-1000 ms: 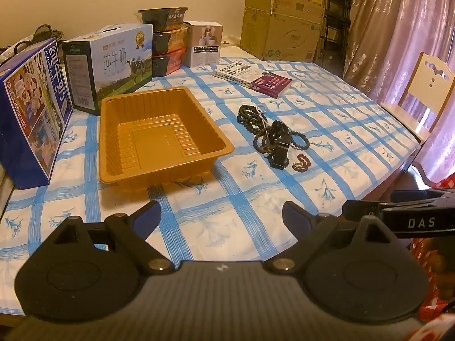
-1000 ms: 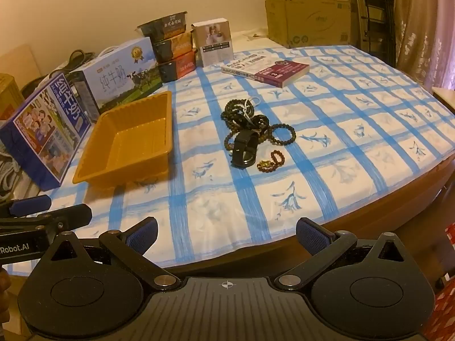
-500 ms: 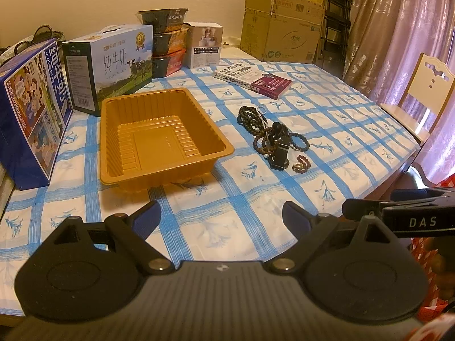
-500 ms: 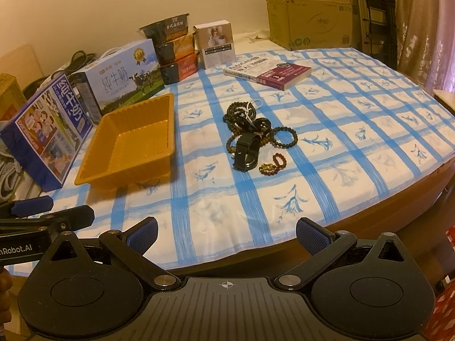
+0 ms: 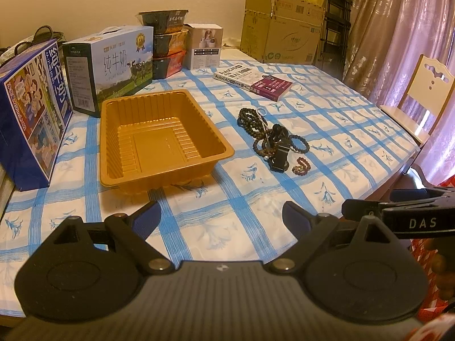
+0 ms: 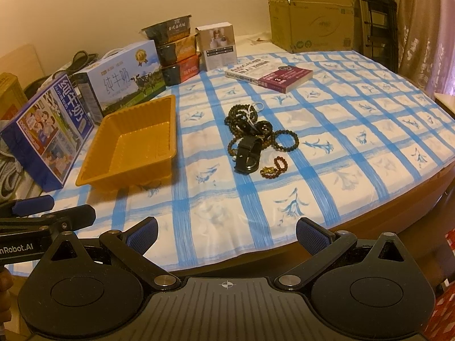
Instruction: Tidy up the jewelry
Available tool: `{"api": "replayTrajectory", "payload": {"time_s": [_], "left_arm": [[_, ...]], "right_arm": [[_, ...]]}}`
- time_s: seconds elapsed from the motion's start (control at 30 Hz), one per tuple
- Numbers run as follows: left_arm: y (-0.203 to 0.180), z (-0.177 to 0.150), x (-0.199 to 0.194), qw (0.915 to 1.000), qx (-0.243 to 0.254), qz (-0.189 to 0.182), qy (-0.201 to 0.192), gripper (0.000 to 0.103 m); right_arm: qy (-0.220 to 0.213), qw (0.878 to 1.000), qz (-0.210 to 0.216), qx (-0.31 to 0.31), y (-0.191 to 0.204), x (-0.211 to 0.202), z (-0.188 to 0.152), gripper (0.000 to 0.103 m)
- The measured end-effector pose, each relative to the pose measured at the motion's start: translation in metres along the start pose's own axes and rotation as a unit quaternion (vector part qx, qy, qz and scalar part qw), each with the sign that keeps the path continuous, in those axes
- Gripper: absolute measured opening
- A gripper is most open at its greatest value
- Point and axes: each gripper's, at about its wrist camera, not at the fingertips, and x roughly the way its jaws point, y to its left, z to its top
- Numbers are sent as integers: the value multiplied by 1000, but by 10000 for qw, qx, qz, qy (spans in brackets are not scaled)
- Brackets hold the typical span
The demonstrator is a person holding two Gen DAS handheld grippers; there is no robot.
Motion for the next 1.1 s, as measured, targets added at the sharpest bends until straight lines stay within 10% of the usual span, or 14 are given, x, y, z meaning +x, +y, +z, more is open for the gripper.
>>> {"api": "replayTrajectory", "payload": {"time_s": [1.1], "left_arm": [[5,8,-5,10000,-17,-8,-17,91]], "right_arm": [[-23,10000,-1,-14,2,-1,3,103]]}}
